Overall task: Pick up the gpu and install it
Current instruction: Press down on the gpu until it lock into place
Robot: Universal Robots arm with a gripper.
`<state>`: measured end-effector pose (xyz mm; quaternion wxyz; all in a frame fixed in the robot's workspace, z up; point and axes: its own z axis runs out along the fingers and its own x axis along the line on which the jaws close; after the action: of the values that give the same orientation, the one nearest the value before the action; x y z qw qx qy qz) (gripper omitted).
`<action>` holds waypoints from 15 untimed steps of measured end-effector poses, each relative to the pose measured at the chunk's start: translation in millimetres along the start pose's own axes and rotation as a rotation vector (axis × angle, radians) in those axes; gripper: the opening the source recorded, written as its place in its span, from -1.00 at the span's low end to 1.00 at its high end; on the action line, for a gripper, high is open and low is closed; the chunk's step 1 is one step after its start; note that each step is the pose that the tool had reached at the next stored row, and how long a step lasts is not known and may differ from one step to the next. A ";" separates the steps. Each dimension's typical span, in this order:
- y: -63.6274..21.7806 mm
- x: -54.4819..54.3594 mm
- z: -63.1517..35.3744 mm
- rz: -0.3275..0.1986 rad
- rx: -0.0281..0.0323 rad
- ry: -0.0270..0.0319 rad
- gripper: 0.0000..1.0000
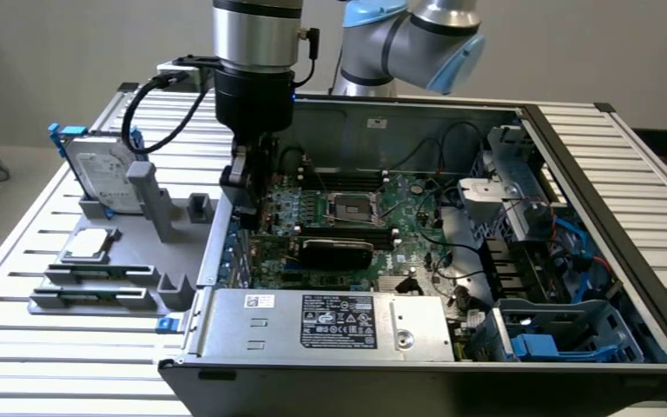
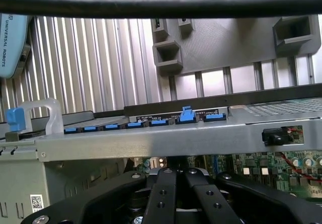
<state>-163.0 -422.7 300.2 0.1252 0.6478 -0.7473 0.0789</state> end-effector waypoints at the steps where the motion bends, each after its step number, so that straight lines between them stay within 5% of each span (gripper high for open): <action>1: 0.0 0.0 0.0 0.001 0.0018 -0.0002 -0.79; 15: 3.7 -1.5 0.7 0.007 0.0130 -0.0020 -0.79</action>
<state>-166.5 -420.9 299.3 0.1200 0.6462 -0.7491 0.0835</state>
